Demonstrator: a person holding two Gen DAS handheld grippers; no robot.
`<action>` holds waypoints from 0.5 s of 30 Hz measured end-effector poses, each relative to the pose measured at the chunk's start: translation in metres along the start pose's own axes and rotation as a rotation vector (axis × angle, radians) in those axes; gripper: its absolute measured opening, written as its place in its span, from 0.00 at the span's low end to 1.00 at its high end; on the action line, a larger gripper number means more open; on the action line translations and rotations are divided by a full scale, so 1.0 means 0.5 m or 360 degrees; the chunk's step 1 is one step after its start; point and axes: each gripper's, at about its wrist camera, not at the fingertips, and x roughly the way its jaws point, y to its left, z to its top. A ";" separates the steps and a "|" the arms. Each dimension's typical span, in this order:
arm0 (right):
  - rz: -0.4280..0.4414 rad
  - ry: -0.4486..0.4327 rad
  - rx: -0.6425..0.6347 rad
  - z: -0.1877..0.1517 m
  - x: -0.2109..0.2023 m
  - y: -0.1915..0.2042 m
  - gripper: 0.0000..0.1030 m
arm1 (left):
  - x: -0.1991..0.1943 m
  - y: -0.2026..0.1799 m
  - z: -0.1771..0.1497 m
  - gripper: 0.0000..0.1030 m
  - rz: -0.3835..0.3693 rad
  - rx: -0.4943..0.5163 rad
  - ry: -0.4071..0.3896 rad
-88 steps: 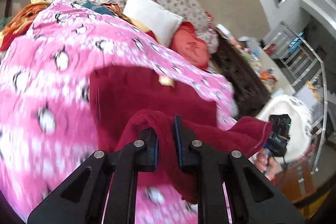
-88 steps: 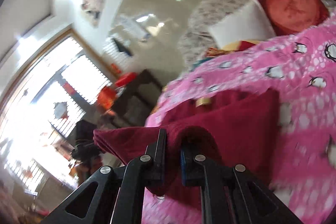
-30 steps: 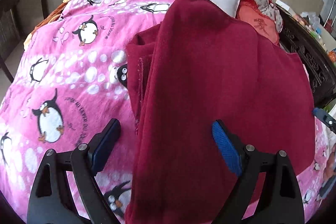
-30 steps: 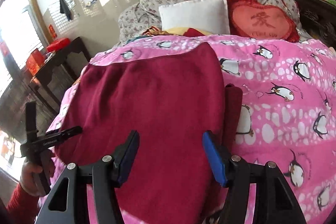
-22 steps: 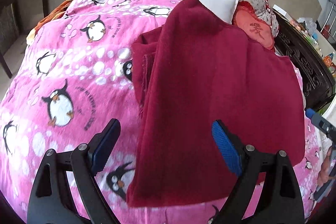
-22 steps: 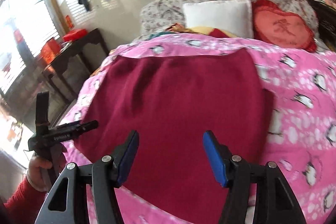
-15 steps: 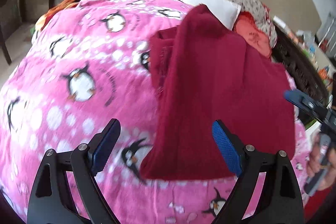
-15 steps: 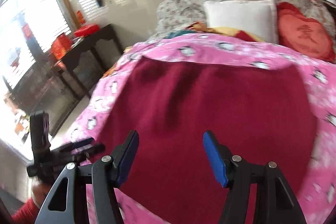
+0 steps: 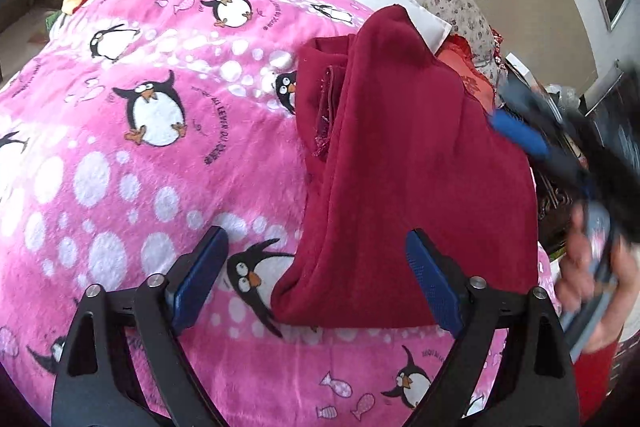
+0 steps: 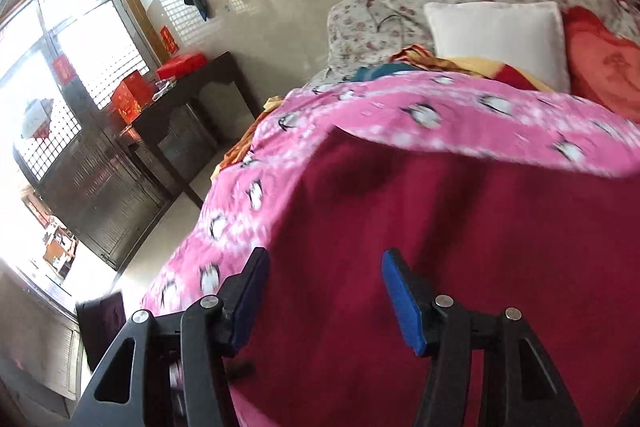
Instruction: Fold small clothes
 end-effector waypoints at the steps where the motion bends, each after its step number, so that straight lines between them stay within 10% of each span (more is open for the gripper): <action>1: -0.0063 -0.0006 -0.0015 -0.021 -0.029 -0.015 0.61 | 0.001 0.000 0.000 0.97 -0.0016 -0.0002 0.0000; 8: -0.0482 -0.0147 0.0074 -0.172 -0.277 -0.170 0.79 | 0.024 -0.030 0.000 0.99 0.0065 0.0085 -0.0020; 15: -0.0279 0.0041 0.0392 -0.257 -0.258 -0.322 0.81 | 0.061 -0.075 -0.010 0.99 0.0079 0.0233 0.0055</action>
